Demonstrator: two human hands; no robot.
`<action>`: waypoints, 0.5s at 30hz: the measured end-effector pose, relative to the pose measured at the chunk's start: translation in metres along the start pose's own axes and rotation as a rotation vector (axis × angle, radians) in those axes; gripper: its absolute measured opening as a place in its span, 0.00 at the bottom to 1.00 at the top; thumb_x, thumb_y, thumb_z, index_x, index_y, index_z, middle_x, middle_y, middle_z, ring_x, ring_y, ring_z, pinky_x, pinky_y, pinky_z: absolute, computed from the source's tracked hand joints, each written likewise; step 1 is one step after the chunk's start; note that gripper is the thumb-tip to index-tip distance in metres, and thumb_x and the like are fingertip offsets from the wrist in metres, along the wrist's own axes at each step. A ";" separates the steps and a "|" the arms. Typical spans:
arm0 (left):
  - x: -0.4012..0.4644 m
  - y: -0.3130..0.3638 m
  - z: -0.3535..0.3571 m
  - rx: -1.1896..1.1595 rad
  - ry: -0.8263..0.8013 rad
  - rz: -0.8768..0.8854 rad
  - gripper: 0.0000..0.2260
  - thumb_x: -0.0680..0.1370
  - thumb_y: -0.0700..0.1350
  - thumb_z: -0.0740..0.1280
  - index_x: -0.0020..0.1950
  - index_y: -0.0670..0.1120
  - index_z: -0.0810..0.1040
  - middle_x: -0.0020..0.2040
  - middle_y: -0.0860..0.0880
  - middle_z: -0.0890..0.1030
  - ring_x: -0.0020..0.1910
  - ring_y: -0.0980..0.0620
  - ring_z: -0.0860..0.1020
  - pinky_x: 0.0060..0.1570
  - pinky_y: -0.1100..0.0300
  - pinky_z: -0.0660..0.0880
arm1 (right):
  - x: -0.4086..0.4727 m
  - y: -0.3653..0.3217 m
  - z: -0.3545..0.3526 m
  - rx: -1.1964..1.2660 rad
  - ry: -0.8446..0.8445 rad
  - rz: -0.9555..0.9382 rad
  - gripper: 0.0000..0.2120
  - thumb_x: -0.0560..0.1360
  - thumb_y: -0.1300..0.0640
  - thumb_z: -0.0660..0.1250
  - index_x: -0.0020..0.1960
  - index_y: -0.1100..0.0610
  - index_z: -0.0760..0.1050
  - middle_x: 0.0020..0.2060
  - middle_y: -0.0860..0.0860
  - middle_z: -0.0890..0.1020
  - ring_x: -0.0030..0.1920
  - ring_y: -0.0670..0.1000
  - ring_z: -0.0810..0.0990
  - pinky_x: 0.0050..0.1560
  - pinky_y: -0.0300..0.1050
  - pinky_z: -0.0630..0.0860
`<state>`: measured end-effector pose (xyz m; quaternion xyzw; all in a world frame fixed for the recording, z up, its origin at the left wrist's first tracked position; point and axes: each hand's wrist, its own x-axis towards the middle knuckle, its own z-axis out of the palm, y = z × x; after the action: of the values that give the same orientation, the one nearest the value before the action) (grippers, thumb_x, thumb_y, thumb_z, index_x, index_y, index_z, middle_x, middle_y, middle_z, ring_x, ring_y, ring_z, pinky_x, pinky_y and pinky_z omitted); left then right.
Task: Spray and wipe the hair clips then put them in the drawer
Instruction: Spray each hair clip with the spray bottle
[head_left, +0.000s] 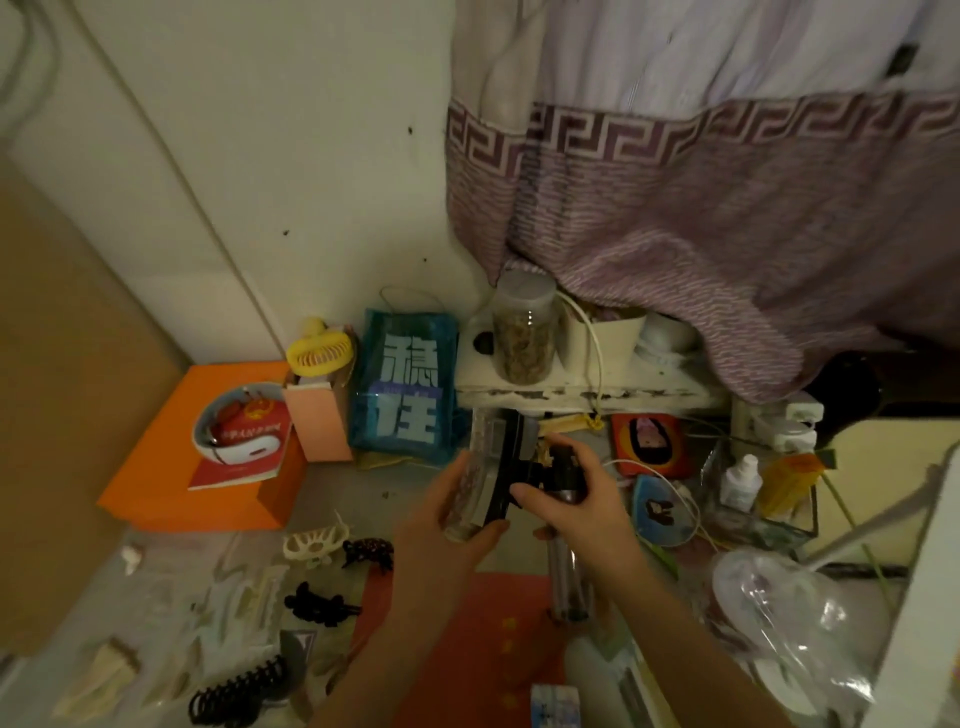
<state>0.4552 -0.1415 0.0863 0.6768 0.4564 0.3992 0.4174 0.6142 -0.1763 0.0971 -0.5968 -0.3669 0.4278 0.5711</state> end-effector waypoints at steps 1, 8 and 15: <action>0.002 0.003 -0.002 -0.001 0.002 0.019 0.34 0.69 0.39 0.77 0.66 0.64 0.66 0.56 0.73 0.74 0.57 0.75 0.72 0.55 0.68 0.75 | 0.001 -0.004 0.000 0.004 0.000 -0.009 0.26 0.67 0.57 0.77 0.61 0.46 0.72 0.49 0.47 0.82 0.43 0.47 0.84 0.32 0.44 0.80; 0.020 0.035 -0.019 0.076 -0.037 0.118 0.37 0.66 0.49 0.78 0.68 0.64 0.62 0.58 0.72 0.68 0.54 0.81 0.68 0.49 0.83 0.66 | 0.009 -0.038 -0.003 0.017 -0.004 -0.104 0.20 0.68 0.61 0.76 0.58 0.52 0.75 0.43 0.51 0.83 0.37 0.49 0.84 0.31 0.45 0.79; 0.069 0.088 -0.056 0.007 -0.198 0.125 0.31 0.63 0.64 0.69 0.63 0.76 0.61 0.64 0.70 0.67 0.57 0.67 0.72 0.50 0.71 0.73 | 0.019 -0.074 -0.018 -0.017 -0.102 -0.187 0.20 0.70 0.62 0.74 0.57 0.47 0.75 0.46 0.49 0.81 0.39 0.45 0.83 0.35 0.37 0.78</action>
<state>0.4464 -0.0855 0.1979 0.7416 0.3710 0.3542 0.4325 0.6413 -0.1591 0.1683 -0.5424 -0.4532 0.3993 0.5840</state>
